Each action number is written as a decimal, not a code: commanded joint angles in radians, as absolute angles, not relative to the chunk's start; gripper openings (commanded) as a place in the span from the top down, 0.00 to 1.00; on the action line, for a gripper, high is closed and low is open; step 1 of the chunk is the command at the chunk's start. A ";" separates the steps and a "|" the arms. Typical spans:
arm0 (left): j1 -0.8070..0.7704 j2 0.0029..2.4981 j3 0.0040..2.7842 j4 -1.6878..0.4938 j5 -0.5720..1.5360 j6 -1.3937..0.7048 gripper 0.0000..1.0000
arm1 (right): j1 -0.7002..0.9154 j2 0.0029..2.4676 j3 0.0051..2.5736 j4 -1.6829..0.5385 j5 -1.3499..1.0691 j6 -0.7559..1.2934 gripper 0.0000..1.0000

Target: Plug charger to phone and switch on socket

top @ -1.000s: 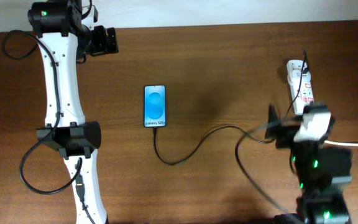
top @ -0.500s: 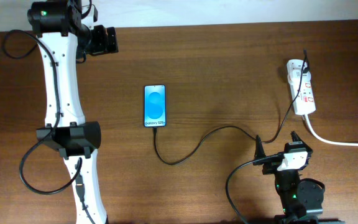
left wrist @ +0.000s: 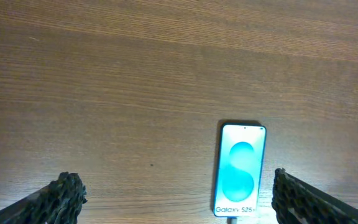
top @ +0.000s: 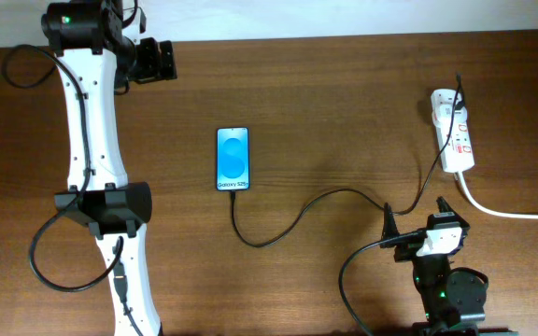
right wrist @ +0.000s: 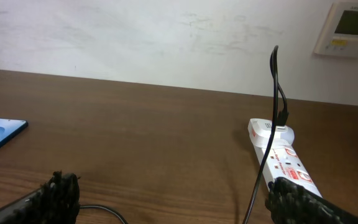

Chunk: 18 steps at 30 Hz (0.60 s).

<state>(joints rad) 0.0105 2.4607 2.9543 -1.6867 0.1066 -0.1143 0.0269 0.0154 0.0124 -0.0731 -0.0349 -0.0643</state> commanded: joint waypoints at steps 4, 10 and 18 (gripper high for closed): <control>0.017 2.158 2.617 -1.454 0.089 -0.095 0.01 | 0.026 0.004 0.006 -0.074 -0.052 -0.071 0.02; 0.017 1.464 1.518 -0.769 0.089 -0.027 0.01 | 0.026 0.004 0.006 -0.074 -0.052 -0.071 0.02; 0.016 0.677 0.467 -0.068 0.089 0.044 0.01 | 0.026 0.004 0.006 -0.074 -0.052 -0.071 0.02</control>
